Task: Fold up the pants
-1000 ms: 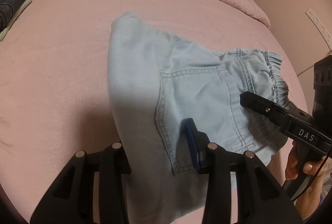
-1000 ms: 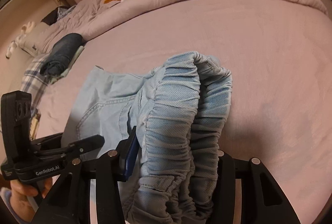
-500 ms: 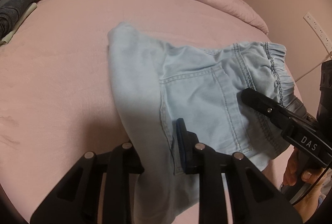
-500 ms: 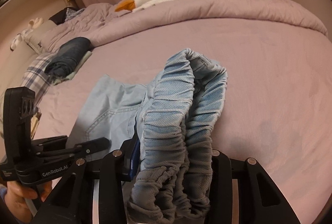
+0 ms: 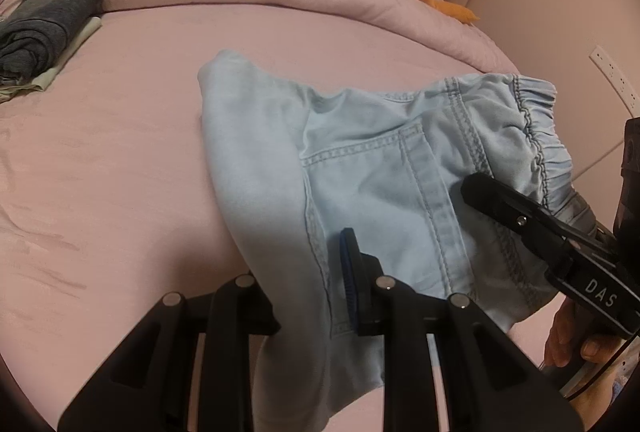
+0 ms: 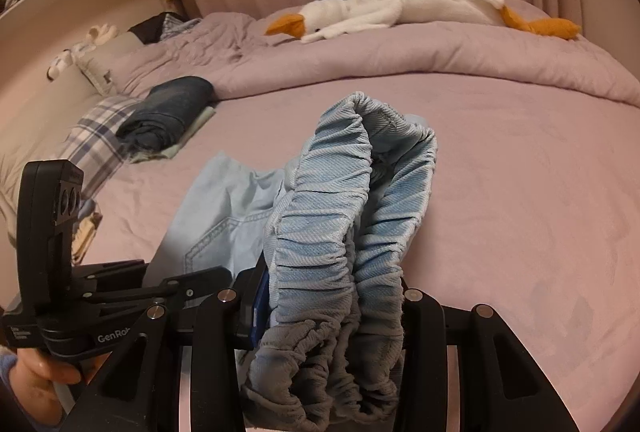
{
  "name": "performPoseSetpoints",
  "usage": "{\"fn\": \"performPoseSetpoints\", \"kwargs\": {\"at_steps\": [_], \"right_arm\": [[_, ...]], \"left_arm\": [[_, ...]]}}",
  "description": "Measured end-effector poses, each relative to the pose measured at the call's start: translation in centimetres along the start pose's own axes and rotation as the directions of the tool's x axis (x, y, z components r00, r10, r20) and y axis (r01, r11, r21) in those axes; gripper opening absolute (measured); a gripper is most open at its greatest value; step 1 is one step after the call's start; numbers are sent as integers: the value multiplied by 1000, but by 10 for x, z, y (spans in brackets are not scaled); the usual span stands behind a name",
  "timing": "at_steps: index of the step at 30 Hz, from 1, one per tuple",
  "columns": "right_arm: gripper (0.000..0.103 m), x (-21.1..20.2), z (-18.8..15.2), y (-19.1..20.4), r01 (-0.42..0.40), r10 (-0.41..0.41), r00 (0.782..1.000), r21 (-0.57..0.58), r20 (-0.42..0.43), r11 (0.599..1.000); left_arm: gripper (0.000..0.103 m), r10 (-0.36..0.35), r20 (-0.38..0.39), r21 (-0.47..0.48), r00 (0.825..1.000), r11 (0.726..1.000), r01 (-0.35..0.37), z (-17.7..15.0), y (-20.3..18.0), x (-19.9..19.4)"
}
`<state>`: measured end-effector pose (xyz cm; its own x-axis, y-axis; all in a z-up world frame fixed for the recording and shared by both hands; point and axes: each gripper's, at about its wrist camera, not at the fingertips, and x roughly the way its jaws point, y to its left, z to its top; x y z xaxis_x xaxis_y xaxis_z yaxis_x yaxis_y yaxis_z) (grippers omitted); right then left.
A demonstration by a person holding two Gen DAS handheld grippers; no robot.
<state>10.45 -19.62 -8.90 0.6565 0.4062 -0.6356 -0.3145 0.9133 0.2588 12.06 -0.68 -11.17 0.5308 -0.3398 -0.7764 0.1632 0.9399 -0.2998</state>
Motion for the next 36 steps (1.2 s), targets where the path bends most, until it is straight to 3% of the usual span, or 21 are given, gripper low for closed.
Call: {"fn": "performPoseSetpoints", "kwargs": {"at_steps": [19,36], "right_arm": [[43,34,35,42,-84,85,996,-39,32,996],[43,73,67,41,-111,111,993,3,50,994]], "left_arm": [[22,83,52,-25,995,996,-82,28,43,-12],[22,131,59,-4,990,991,-131,75,69,11]]}}
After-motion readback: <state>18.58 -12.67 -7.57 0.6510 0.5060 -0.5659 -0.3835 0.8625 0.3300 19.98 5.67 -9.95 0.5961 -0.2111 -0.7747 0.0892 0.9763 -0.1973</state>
